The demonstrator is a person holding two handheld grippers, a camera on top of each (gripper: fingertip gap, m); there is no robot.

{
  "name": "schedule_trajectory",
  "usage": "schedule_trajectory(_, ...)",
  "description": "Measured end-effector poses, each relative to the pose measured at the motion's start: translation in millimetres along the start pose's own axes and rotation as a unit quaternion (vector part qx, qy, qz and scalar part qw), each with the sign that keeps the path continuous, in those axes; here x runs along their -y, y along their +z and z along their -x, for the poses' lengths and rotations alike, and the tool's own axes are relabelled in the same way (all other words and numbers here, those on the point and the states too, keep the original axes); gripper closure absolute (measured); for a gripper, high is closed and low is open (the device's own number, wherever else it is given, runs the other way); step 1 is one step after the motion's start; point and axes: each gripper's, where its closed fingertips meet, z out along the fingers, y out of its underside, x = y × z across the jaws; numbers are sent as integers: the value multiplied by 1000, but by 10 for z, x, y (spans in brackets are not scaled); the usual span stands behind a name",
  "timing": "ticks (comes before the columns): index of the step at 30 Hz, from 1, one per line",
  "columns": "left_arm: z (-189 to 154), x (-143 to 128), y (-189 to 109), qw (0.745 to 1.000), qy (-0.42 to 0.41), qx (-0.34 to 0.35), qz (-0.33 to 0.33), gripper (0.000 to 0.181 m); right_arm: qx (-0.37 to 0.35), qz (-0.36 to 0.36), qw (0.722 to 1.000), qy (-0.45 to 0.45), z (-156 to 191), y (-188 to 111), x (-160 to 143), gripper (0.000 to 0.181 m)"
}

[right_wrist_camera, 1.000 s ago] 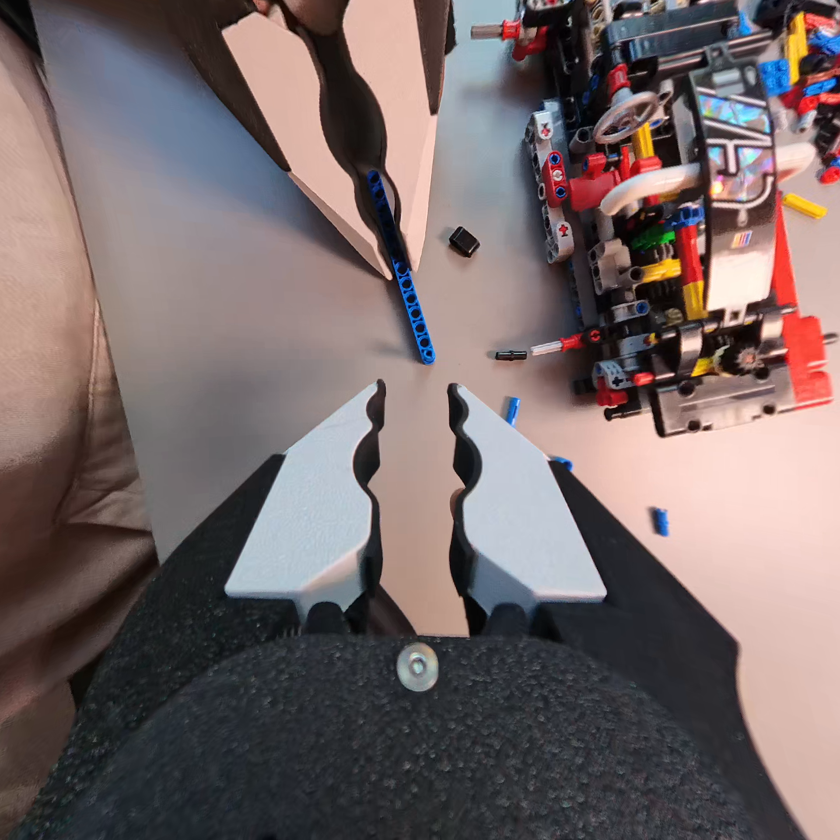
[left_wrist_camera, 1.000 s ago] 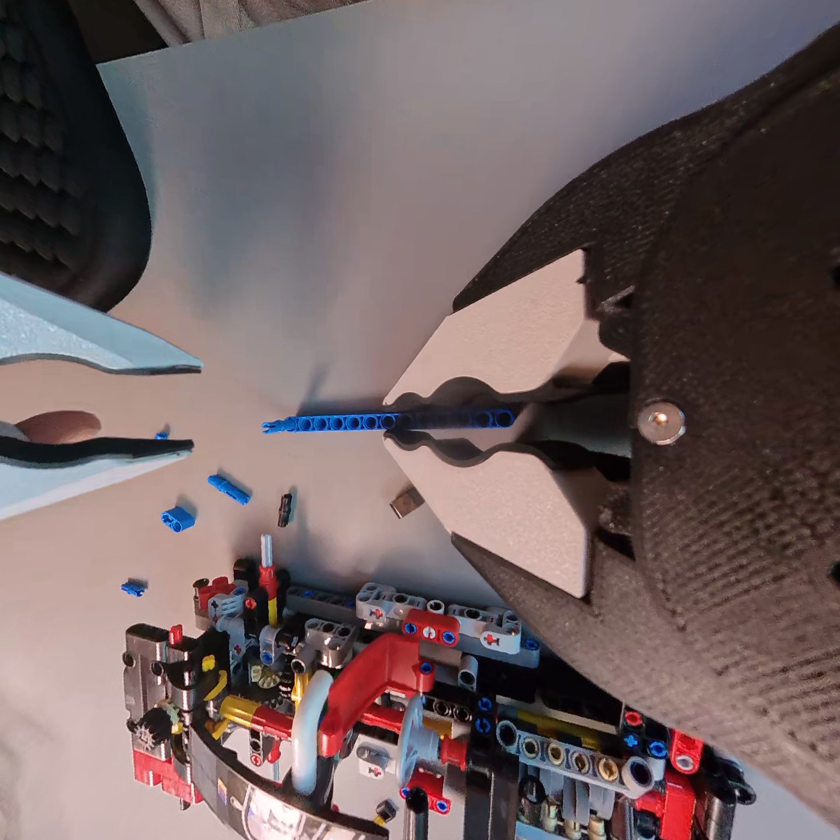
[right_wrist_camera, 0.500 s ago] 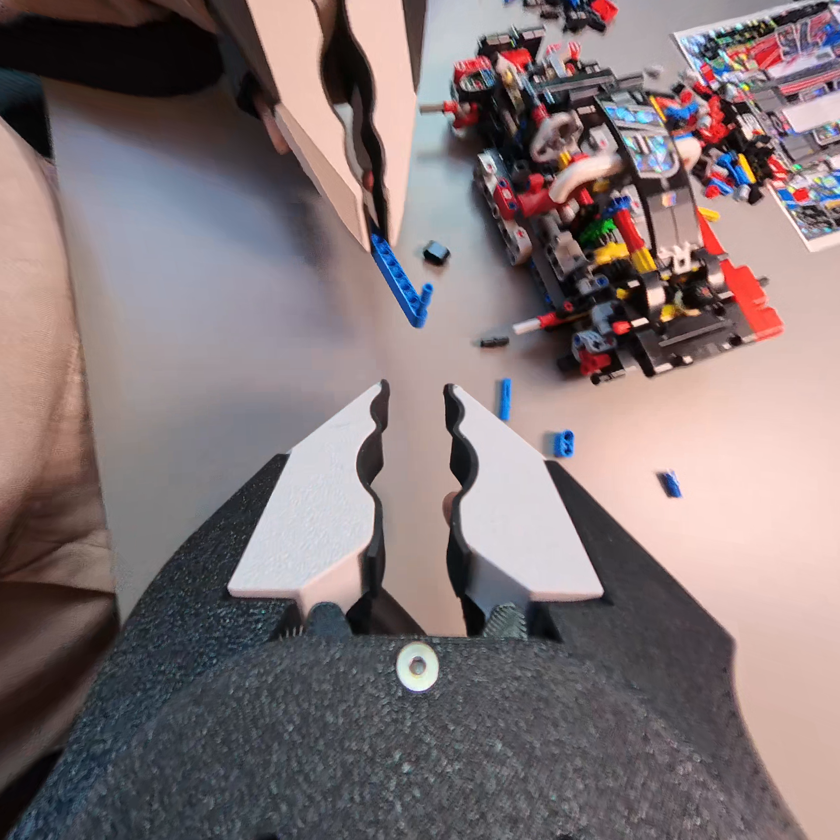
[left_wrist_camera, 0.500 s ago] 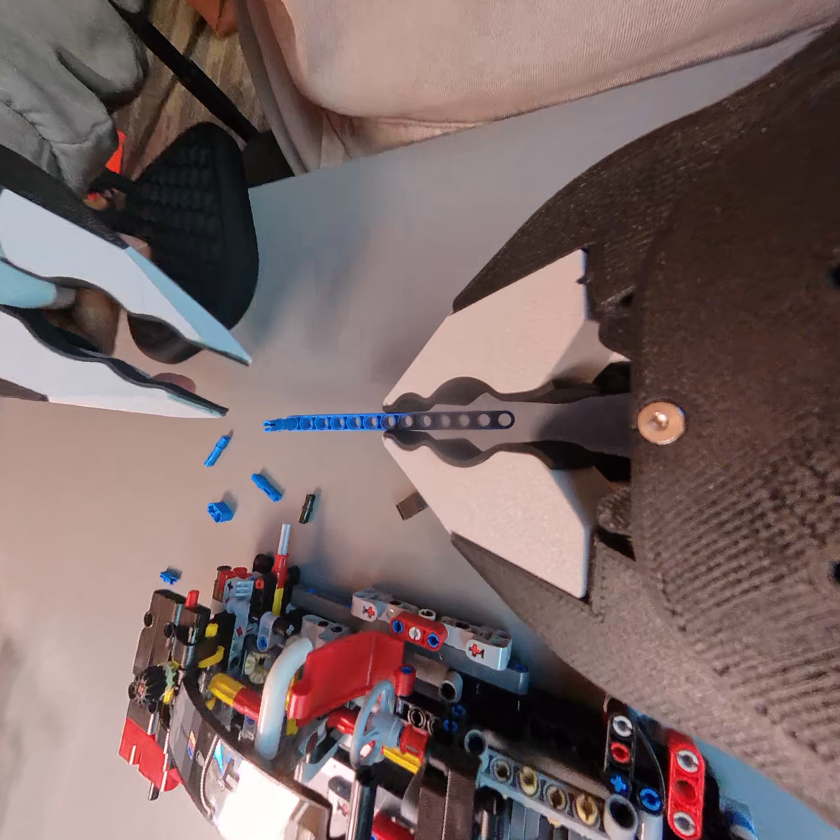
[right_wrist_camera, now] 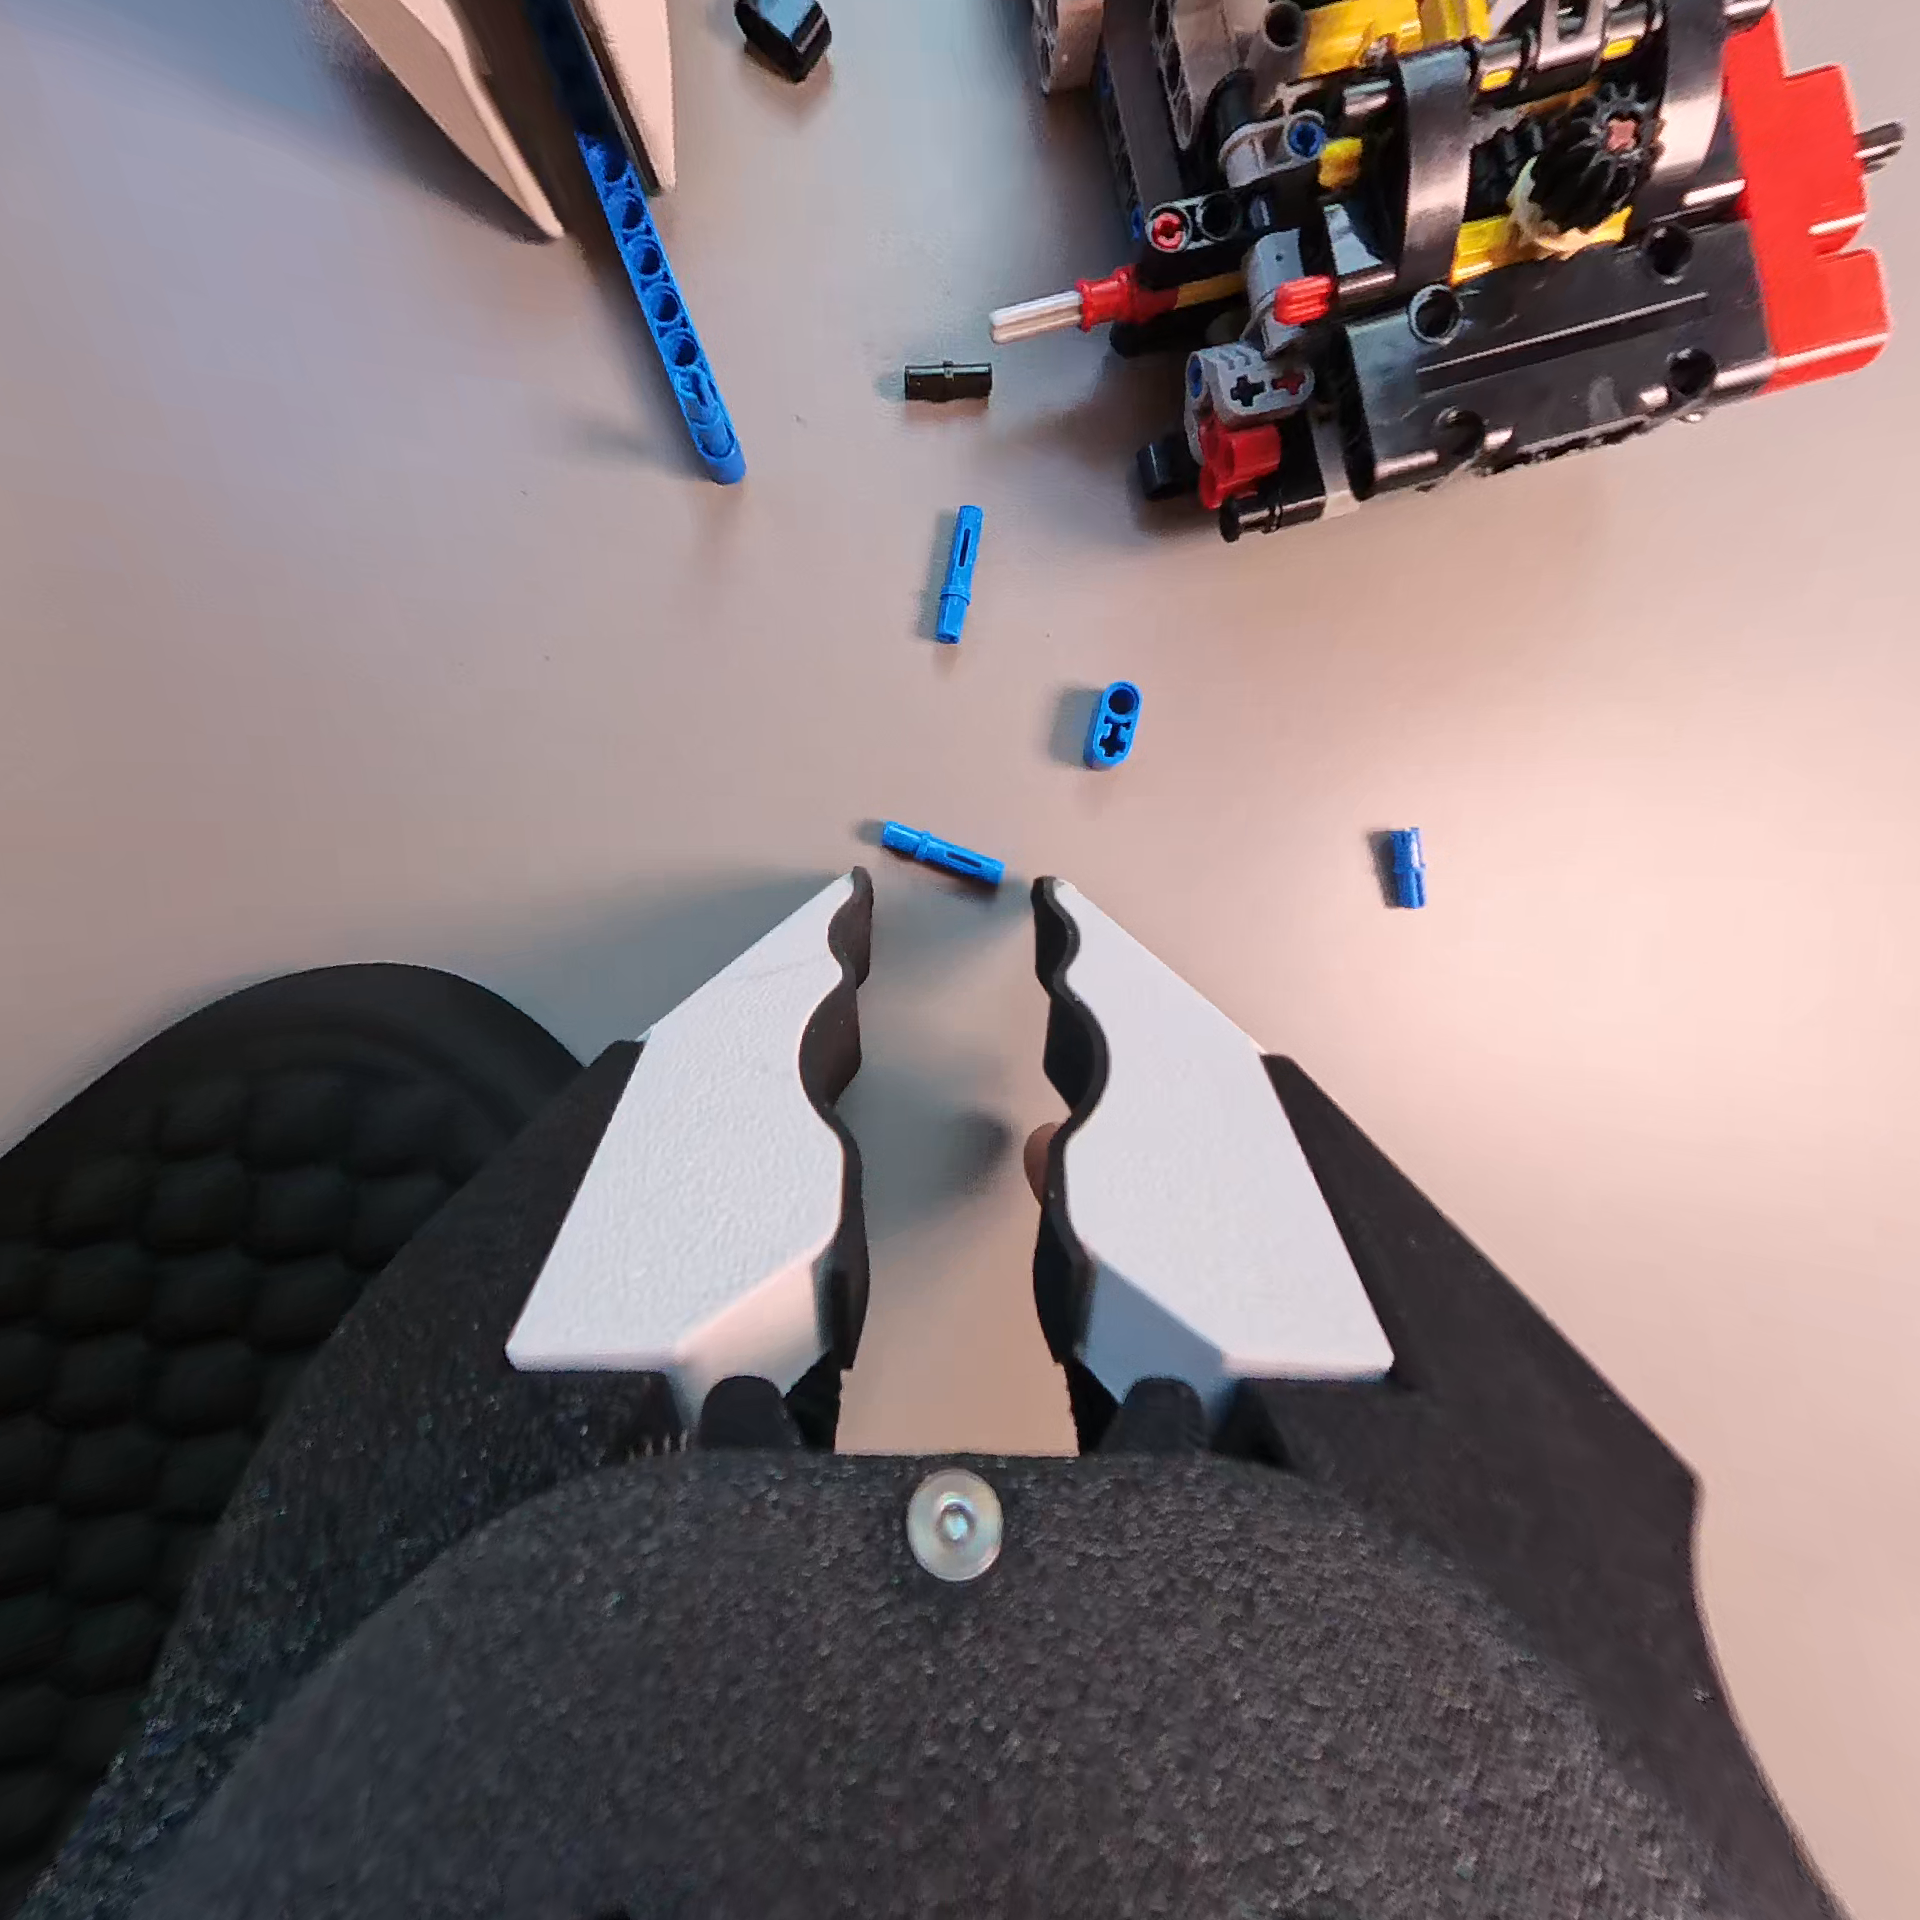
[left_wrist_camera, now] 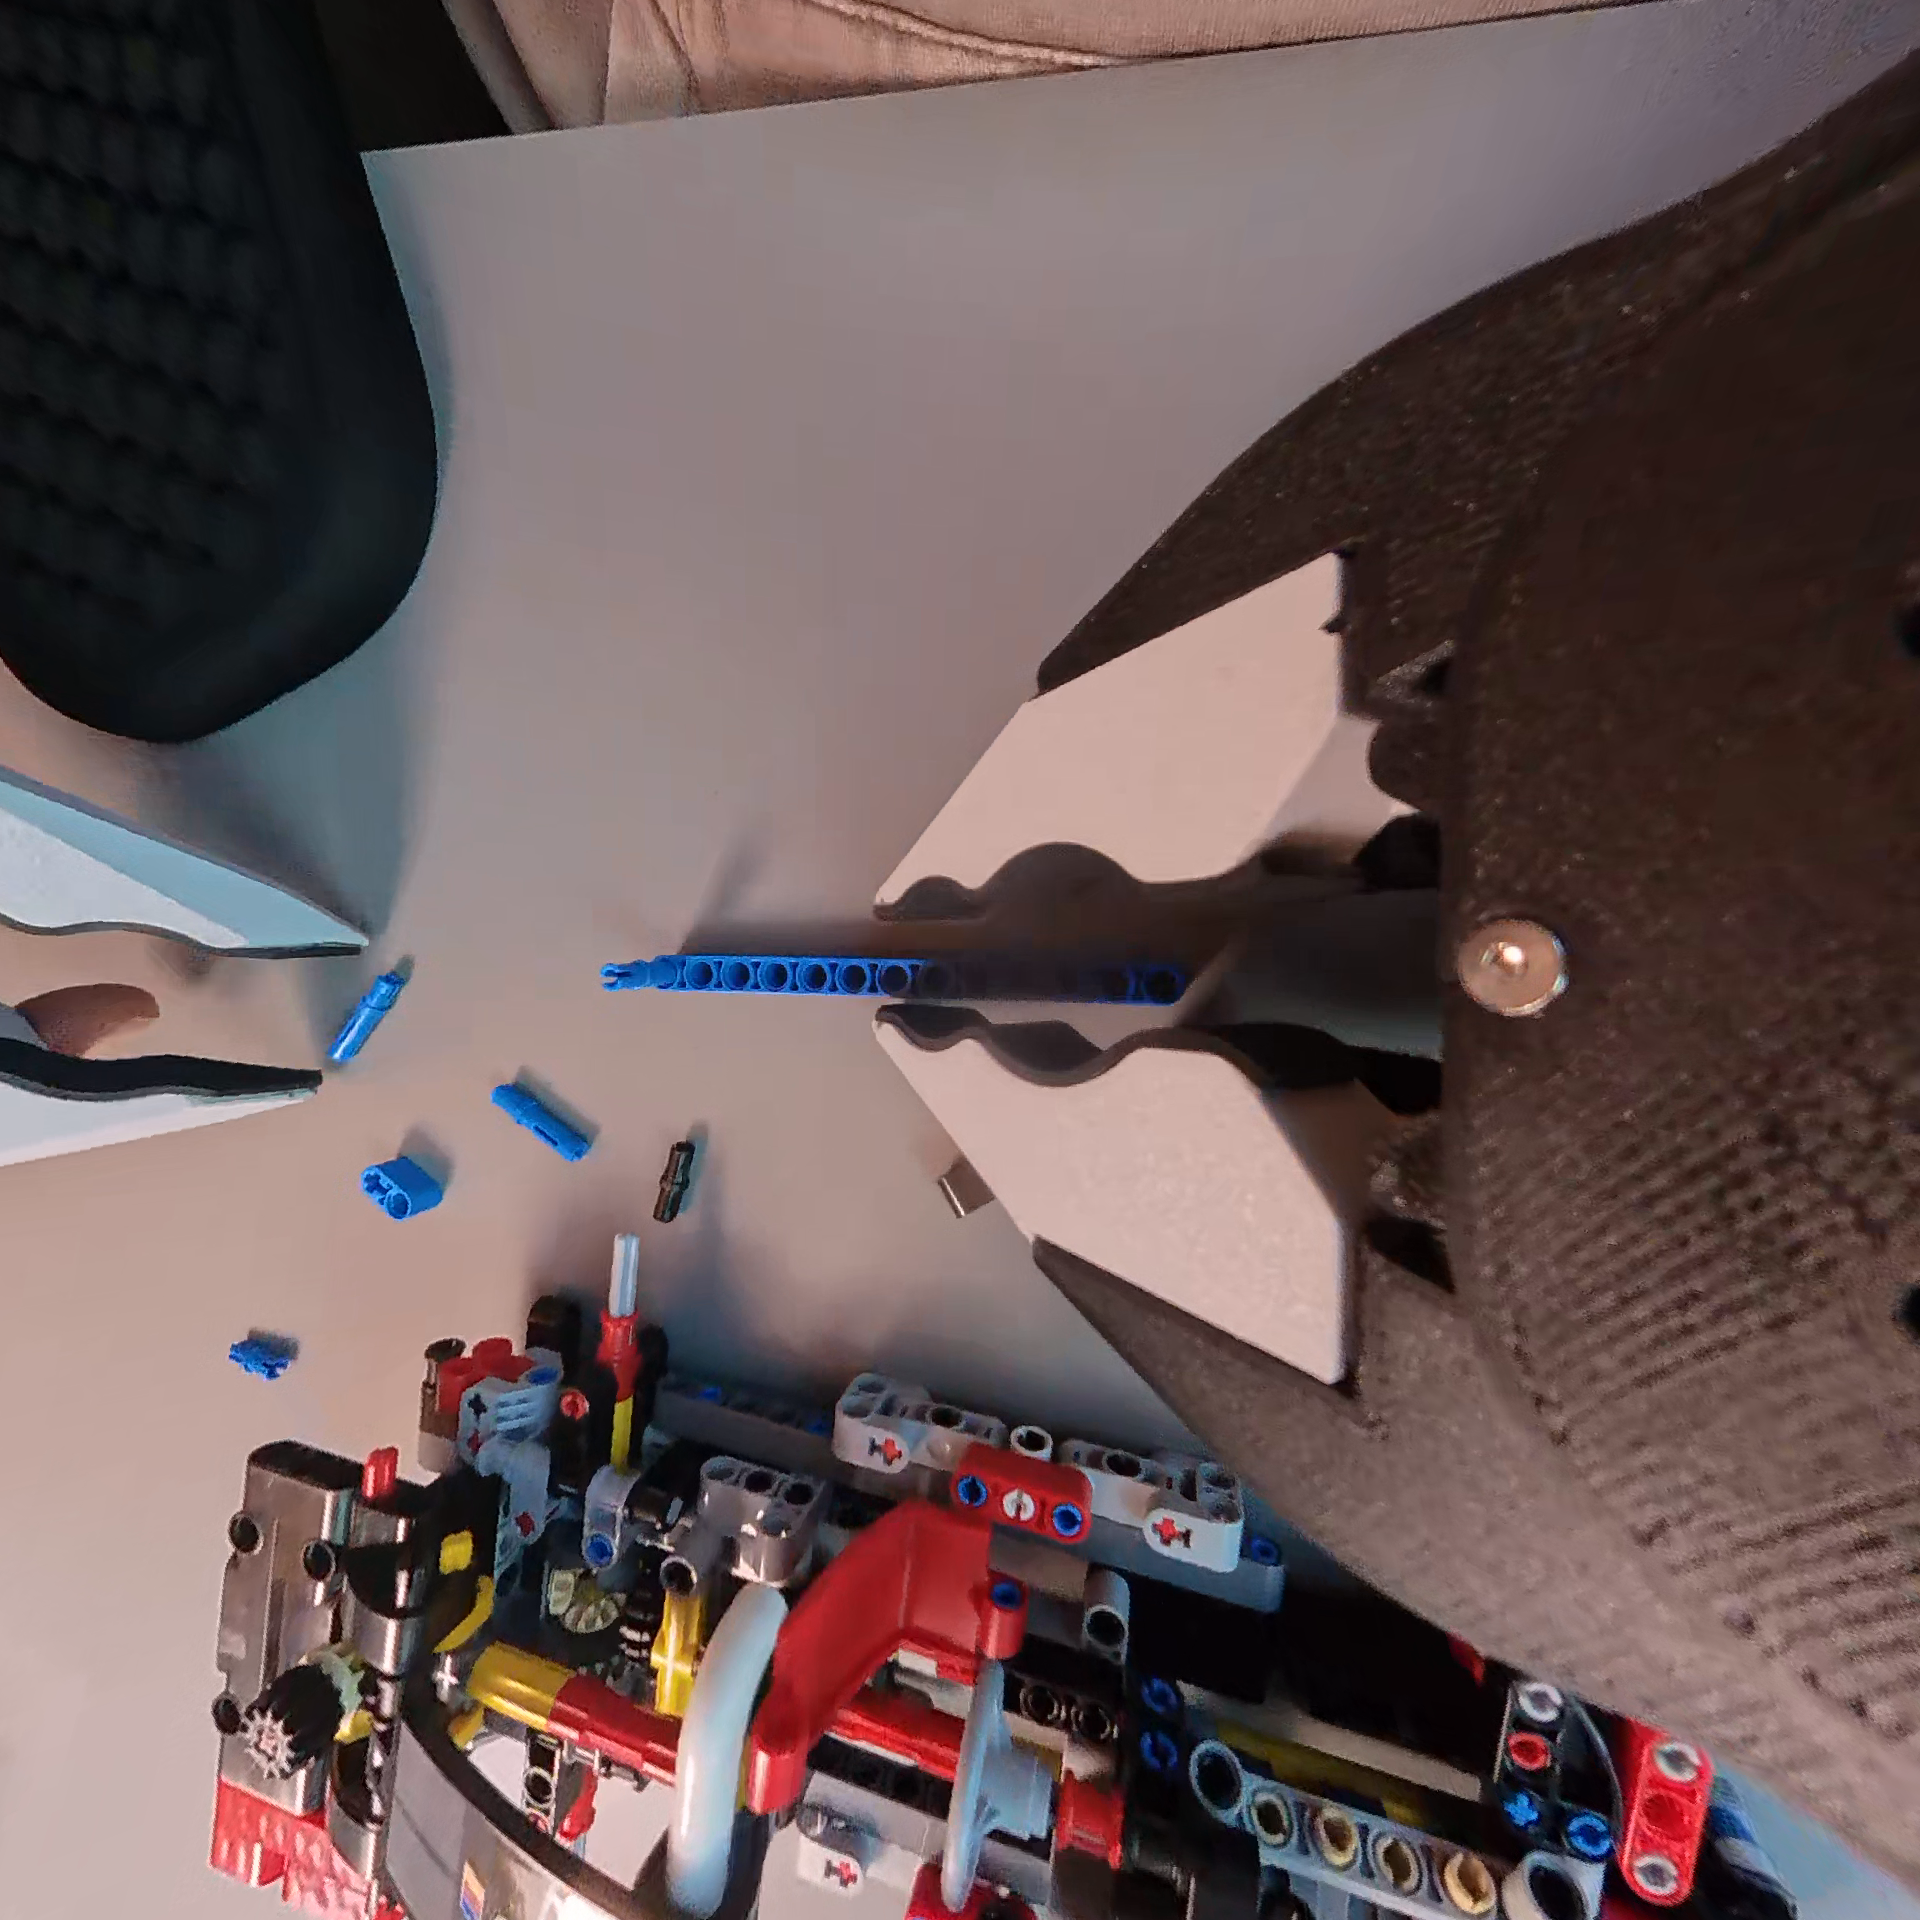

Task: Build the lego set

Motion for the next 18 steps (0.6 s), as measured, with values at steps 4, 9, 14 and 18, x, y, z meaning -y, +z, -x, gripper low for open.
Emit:
schedule_trajectory(4, -63, -23, -57, 1000, -4, -19, -10, 159, 20, 3, 1000, -10, 12, 39, 43, 155)
schedule_trajectory(9, -59, 30, -157, 998, -8, -33, -45, 162, 30, 12, 999, -12, 30, 44, 50, 162)
schedule_trajectory(14, 30, 279, -333, 989, -19, -21, -148, 162, 23, 13, 1000, -17, 79, 48, 64, 175)
schedule_trajectory(18, 164, 454, -521, 973, -40, 0, -227, 155, 12, -8, 1000, -11, 142, 35, 91, 180)
